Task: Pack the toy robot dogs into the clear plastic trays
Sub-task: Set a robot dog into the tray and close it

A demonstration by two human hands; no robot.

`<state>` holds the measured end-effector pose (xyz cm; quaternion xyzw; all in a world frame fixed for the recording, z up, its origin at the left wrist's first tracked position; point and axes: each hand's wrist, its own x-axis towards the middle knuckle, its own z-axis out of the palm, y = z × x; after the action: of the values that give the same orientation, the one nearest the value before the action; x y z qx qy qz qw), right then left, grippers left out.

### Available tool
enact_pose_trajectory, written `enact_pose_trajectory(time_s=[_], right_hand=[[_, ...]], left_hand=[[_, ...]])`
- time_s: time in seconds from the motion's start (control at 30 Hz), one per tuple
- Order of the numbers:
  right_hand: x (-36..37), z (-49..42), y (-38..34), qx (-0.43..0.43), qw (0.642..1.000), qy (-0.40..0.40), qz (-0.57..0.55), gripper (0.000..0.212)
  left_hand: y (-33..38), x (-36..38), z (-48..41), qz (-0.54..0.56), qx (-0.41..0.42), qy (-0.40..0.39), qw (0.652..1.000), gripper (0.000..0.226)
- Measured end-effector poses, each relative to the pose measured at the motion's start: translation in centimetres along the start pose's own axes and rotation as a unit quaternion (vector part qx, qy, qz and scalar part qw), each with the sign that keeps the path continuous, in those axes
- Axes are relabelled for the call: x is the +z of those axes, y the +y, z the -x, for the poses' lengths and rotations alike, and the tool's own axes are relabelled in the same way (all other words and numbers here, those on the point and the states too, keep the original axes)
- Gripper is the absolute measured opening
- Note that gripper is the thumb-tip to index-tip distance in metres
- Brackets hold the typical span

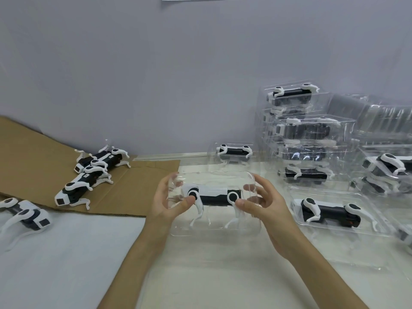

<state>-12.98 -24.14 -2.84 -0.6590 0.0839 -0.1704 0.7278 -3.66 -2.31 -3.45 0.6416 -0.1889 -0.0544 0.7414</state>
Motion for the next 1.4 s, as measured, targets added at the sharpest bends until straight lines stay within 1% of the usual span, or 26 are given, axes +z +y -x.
enact_pose_trajectory(time_s=[0.17,0.3,0.37,0.47,0.57,0.63,0.7,0.87,1.03,1.13,1.4], right_hand=[[-0.2,-0.2,0.3,-0.021,0.999,0.045,-0.002,0.072],[0.1,-0.1,0.2,-0.041,0.998,0.051,0.011,0.069],[0.3,0.0,0.2,-0.054,0.997,0.053,0.007,0.070],[0.2,0.1,0.0,-0.074,0.995,0.061,0.007,0.068],[0.0,0.1,-0.2,-0.084,0.995,0.057,0.022,0.066],[0.0,0.1,-0.1,-0.082,0.995,0.059,0.025,0.069],[0.1,0.1,0.1,-0.079,0.995,0.061,0.022,0.067],[0.3,0.0,0.1,-0.083,0.995,0.059,0.022,0.062],[0.2,0.0,0.3,-0.076,0.996,0.021,0.039,0.072],[0.1,0.1,0.4,-0.076,0.996,0.020,0.043,0.080],[0.1,0.0,0.7,-0.072,0.996,0.039,0.040,0.077]], left_hand=[[-0.6,0.2,-0.2,-0.027,0.012,0.016,0.999,0.085],[-0.5,0.1,-0.2,-0.032,0.017,0.016,0.999,0.082],[-0.6,0.0,-0.2,-0.061,-0.006,-0.004,0.998,0.084],[-0.9,-0.1,-0.3,-0.089,-0.052,-0.041,0.994,0.097],[-1.1,-0.1,-0.3,-0.103,-0.073,-0.050,0.991,0.105],[-1.2,-0.1,-0.4,-0.105,-0.075,-0.057,0.990,0.110],[-1.4,-0.1,-0.5,-0.092,-0.075,-0.063,0.991,0.112],[-1.2,-0.1,-0.5,-0.072,-0.062,-0.061,0.994,0.112],[-1.4,-0.2,-0.4,-0.072,-0.051,-0.043,0.995,0.113],[-1.5,-0.3,-0.5,-0.074,-0.042,-0.041,0.996,0.112],[-1.2,-0.3,-0.4,-0.097,-0.042,-0.032,0.994,0.112]])
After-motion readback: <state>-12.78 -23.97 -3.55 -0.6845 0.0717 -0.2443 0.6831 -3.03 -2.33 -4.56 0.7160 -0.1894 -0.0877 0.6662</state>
